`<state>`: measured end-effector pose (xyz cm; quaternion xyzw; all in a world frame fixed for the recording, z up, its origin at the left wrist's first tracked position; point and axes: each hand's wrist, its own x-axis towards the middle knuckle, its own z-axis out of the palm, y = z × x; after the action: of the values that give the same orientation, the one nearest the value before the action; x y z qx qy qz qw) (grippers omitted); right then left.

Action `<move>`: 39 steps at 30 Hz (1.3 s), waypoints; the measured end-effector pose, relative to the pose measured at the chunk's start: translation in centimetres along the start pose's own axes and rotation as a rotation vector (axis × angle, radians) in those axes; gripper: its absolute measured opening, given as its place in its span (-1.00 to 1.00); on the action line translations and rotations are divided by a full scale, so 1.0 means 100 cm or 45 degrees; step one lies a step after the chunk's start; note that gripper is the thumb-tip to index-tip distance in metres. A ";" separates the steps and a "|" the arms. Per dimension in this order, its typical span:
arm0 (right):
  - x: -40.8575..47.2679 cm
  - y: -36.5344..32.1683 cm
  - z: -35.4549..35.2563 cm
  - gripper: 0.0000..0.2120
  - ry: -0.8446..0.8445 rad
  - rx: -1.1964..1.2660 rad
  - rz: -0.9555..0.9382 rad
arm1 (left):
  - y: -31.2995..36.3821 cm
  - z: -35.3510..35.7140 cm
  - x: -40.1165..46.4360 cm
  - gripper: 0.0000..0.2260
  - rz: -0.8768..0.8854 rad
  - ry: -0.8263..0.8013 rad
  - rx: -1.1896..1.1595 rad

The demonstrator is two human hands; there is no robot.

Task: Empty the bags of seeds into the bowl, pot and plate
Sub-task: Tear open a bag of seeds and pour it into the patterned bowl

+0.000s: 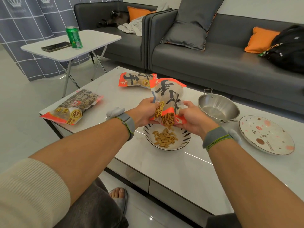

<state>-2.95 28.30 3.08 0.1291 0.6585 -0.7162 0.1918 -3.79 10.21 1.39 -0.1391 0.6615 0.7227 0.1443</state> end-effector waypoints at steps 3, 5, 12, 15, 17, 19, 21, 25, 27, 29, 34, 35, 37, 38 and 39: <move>0.000 -0.002 -0.003 -0.39 0.006 0.040 -0.013 | 0.000 0.001 -0.001 -0.78 0.015 -0.005 -0.003; 0.001 -0.003 -0.004 -0.39 0.005 0.031 -0.016 | 0.001 0.000 -0.003 -0.77 0.025 -0.009 0.005; 0.001 -0.003 0.000 -0.35 0.006 0.037 -0.001 | 0.001 0.001 0.000 -0.76 0.016 -0.024 0.006; 0.000 -0.004 -0.002 -0.36 -0.001 0.060 -0.006 | 0.000 0.000 0.001 -0.76 0.008 -0.025 0.004; -0.002 -0.005 -0.003 -0.38 0.004 0.073 -0.007 | 0.000 0.000 0.002 -0.76 0.002 -0.026 -0.011; -0.002 -0.005 -0.002 -0.40 0.000 0.049 -0.005 | -0.001 0.000 0.002 -0.76 0.008 -0.022 -0.003; -0.002 -0.005 -0.002 -0.41 -0.008 0.050 -0.004 | -0.002 0.000 0.002 -0.76 0.012 -0.020 0.001; -0.003 -0.006 -0.004 -0.41 -0.007 0.062 -0.001 | -0.001 0.001 -0.001 -0.75 0.006 -0.018 0.014; -0.004 -0.005 -0.002 -0.42 -0.009 0.035 0.001 | 0.000 0.000 -0.002 -0.76 0.006 -0.015 0.015; -0.004 -0.006 -0.005 -0.42 -0.001 0.063 -0.004 | 0.001 0.002 -0.003 -0.76 0.005 -0.019 0.008; -0.005 -0.005 -0.005 -0.36 0.012 0.046 -0.003 | 0.002 0.004 -0.006 -0.77 0.024 -0.021 0.031; -0.005 -0.004 -0.005 -0.35 0.009 0.051 -0.003 | 0.002 0.005 -0.005 -0.77 0.026 -0.012 0.035; -0.005 -0.005 -0.005 -0.38 0.012 0.066 -0.003 | 0.001 0.006 -0.004 -0.76 0.032 -0.002 0.023; -0.006 -0.006 -0.005 -0.39 0.017 0.061 -0.006 | 0.002 0.007 -0.004 -0.76 0.038 -0.003 0.017; -0.006 -0.006 -0.005 -0.38 0.020 0.051 -0.007 | 0.002 0.009 -0.005 -0.77 0.047 0.000 0.018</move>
<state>-2.70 28.86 3.89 0.1368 0.6459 -0.7287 0.1819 -3.46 11.07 1.83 -0.1259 0.6688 0.7207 0.1321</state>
